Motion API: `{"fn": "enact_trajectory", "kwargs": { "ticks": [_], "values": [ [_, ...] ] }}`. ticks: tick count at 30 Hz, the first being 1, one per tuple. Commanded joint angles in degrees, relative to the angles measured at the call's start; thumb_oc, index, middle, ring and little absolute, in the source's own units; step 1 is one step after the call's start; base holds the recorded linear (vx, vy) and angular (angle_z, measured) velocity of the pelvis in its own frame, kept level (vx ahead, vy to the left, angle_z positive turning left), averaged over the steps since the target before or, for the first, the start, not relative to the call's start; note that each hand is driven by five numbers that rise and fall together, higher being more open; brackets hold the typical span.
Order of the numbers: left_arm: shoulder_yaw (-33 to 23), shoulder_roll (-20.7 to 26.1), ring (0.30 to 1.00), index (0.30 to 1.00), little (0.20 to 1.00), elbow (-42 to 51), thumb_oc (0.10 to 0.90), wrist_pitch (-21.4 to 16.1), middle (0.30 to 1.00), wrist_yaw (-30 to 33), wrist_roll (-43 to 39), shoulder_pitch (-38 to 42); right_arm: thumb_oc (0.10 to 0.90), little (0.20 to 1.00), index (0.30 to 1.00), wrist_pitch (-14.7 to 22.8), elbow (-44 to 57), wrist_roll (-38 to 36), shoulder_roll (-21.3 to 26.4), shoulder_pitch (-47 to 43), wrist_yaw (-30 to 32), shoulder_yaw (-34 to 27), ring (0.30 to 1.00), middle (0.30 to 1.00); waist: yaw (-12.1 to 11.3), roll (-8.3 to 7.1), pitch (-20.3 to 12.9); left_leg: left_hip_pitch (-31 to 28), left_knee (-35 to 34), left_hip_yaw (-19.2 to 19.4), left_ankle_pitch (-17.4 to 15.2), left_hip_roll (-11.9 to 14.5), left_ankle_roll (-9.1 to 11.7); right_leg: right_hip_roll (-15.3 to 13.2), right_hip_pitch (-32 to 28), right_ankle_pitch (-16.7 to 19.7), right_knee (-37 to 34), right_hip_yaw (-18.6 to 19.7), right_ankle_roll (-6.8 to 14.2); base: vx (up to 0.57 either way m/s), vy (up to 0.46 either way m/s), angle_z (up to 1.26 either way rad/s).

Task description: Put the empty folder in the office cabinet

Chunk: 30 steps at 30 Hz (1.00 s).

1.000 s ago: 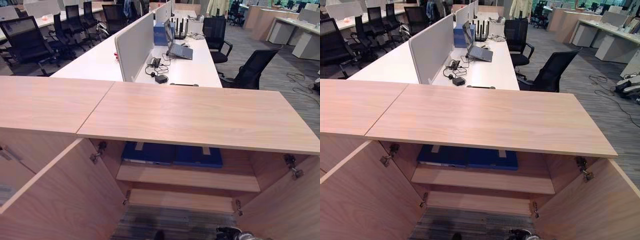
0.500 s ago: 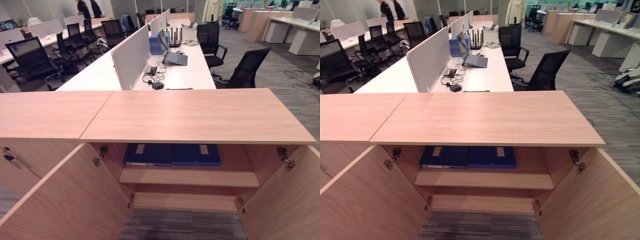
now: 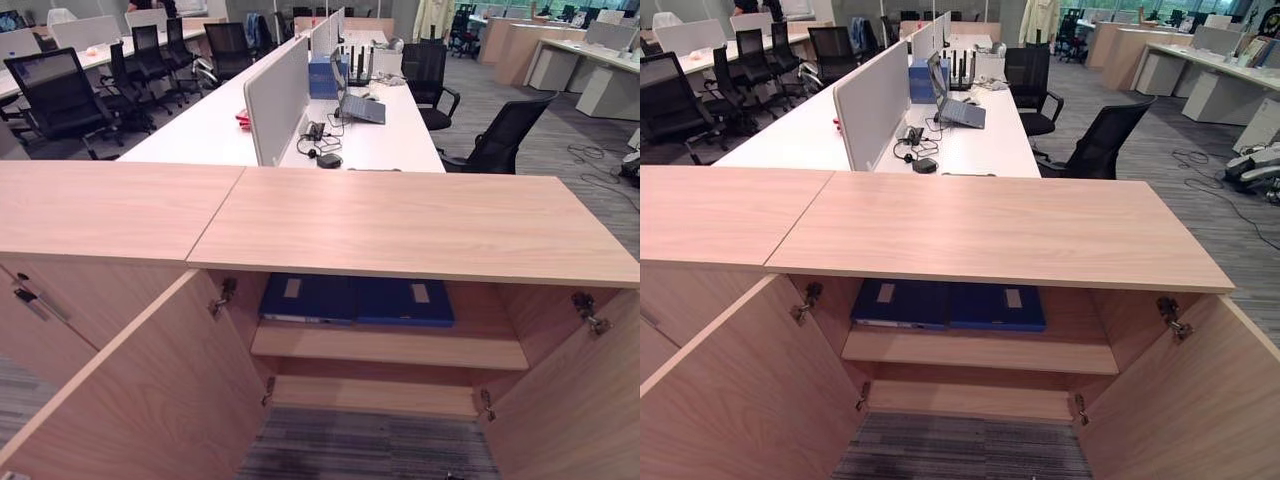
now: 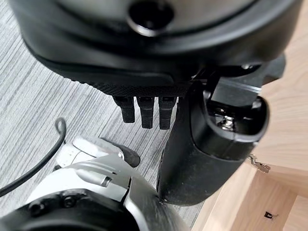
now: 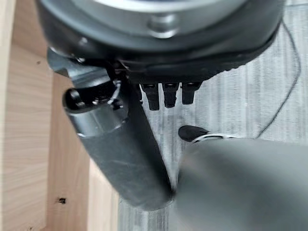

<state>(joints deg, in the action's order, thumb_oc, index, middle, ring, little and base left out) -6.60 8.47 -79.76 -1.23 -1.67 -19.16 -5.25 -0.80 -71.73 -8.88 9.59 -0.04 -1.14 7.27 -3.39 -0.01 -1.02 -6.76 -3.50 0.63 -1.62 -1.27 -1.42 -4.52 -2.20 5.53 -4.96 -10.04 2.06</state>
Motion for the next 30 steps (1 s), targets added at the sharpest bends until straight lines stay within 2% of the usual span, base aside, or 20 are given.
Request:
{"fn": "enact_trajectory", "kwargs": {
  "ticks": [1, 11, 20, 30],
  "values": [
    [0.7, -4.4, 0.900, 0.900, 0.900, -2.4, 0.800, 0.0, 0.900, 0.1, 2.5, 2.7, 0.800, 0.900, 0.900, 1.0, 1.9, 2.6, -1.9, -1.2, 0.9, 1.5, 0.900, 0.900, -0.4, 0.38, -2.2, 5.3, -1.5, -3.8, 0.5, -1.2, 2.3, 2.9, -1.3, -2.6, 0.0, 2.5, -0.9, -0.01, 0.032, -0.12],
    [5.4, -4.8, 0.900, 0.900, 0.900, -2.0, 0.800, -0.6, 0.900, 0.6, 5.5, 4.9, 0.800, 0.900, 0.900, 1.1, 4.0, 2.4, -1.0, 0.3, 1.5, 2.6, 0.900, 0.900, 0.0, 0.06, -1.2, 5.8, -1.5, -3.4, 0.9, -1.5, 2.0, 3.0, -0.8, -2.3, 0.0, 3.2, -0.8, 0.00, 0.005, -0.01],
    [4.3, -4.9, 0.900, 0.900, 0.900, -3.7, 0.800, 0.2, 0.900, 0.4, 2.7, 4.7, 0.800, 0.900, 0.900, 1.2, 2.0, 1.8, -2.5, -1.5, 1.8, 3.4, 0.900, 0.900, -0.7, -0.13, -1.5, 5.4, -1.5, -2.7, 0.7, -1.6, 1.7, 3.0, -1.0, -2.2, 0.0, 3.6, -0.6, 0.01, 0.015, -0.10],
    [6.2, -4.7, 0.900, 0.900, 0.900, -0.9, 0.800, -0.9, 0.900, 1.9, 4.1, 6.5, 0.800, 0.900, 0.900, 1.5, -1.6, 1.1, -3.4, -4.7, 2.7, 4.4, 0.900, 0.900, -1.4, 0.02, -2.1, 5.1, -1.5, -3.4, 0.5, -1.9, 1.7, 2.7, -1.6, -2.7, 0.0, 3.5, -0.8, 0.00, 0.009, 0.01]
  ]
}}
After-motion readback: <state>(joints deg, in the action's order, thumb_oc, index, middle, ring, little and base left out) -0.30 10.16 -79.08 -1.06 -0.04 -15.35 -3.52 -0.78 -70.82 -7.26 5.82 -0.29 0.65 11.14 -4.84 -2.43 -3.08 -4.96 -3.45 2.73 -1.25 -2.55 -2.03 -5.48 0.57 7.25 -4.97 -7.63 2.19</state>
